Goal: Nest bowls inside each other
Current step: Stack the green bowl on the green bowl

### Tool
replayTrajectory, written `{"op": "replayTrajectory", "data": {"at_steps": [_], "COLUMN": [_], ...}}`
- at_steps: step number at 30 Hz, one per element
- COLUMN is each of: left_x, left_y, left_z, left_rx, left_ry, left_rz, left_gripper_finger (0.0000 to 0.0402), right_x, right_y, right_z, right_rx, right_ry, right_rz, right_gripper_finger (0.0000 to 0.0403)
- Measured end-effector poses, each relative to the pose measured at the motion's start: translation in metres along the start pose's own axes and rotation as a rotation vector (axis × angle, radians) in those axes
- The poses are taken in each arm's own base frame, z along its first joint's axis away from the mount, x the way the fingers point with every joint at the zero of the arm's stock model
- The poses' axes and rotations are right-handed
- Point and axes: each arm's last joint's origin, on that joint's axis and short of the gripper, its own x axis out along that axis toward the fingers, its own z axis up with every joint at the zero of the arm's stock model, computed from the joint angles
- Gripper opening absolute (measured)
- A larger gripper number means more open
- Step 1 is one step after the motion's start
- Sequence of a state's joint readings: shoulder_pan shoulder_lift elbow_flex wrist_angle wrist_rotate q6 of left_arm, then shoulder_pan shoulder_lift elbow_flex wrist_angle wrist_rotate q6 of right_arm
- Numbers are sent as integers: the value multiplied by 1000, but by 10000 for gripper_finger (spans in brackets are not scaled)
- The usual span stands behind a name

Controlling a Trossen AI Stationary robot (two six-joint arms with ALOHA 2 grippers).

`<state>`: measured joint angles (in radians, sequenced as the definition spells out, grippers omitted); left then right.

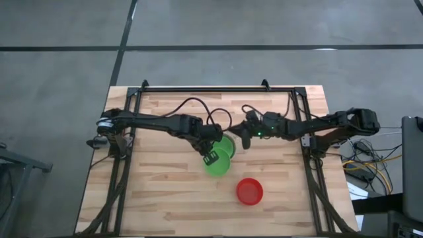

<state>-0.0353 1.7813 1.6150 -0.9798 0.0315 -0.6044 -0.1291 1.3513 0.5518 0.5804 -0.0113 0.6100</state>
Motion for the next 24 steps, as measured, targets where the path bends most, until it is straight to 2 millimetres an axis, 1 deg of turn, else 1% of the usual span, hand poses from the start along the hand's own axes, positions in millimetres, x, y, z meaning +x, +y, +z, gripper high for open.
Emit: {"op": "replayTrajectory", "data": {"at_steps": [4, 9, 11, 15, 19, 24], "left_x": [0, -1, -1, -2, -3, -5], "left_y": [0, -2, -3, -3, 6, 26], "left_z": [1, 4, 6, 10, 16, 27], "left_rx": [6, 32, 39, 42, 6, -77], "left_ry": [-12, -46, -66, -89, -99, -104], "left_rz": [7, -13, -26, -38, -29, -1], "left_gripper_finger": [1, 1, 1, 1, 1, 1], "right_x": [-14, -41, -53, -77, -97, -115], "right_y": [11, 25, 28, 34, 39, 45], "right_z": [15, 34, 39, 46, 51, 58], "right_rx": [-127, -274, -302, -305, -311, -328], "right_ry": [-72, -160, -173, -180, -194, -263], "right_rz": [44, 83, 86, 91, 128, 166], "right_gripper_finger": [8, 8, 8, 8, 8, 8]}}
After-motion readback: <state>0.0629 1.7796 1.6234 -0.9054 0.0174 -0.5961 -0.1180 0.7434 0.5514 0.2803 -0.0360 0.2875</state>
